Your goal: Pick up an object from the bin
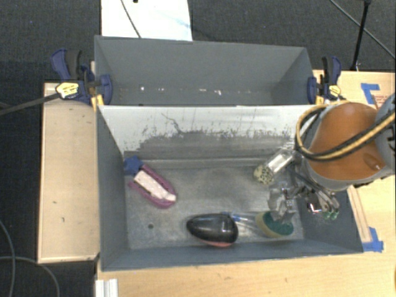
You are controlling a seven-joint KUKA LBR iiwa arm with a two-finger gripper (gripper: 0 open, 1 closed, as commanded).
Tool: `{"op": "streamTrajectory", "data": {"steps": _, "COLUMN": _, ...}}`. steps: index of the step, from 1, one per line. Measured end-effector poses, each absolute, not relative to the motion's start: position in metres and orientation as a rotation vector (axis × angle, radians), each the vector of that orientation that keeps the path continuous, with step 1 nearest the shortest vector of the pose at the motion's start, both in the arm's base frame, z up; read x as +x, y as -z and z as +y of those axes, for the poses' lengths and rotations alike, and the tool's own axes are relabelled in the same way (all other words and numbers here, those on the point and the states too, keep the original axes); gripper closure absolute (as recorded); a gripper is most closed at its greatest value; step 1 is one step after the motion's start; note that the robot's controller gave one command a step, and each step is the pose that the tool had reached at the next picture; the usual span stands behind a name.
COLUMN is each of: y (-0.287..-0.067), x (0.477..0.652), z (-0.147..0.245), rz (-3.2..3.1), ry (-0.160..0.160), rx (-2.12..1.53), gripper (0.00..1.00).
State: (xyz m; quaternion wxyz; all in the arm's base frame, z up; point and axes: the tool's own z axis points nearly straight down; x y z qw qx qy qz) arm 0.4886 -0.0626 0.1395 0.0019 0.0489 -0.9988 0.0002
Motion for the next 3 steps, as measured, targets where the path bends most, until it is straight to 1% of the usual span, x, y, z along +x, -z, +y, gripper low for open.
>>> {"op": "streamTrajectory", "data": {"steps": 1, "y": -0.142, "x": 0.49, "z": -0.061, "rz": -3.14, "ry": 0.0, "rx": 0.156, "gripper": 0.0}}
{"op": "streamTrajectory", "data": {"steps": 2, "y": -0.068, "x": 0.492, "z": -0.068, "rz": -3.134, "ry": 0.002, "rx": -0.065, "gripper": 0.0}}
{"op": "streamTrajectory", "data": {"steps": 3, "y": -0.07, "x": 0.494, "z": -0.068, "rz": -3.14, "ry": 0.001, "rx": -0.062, "gripper": 1.0}}
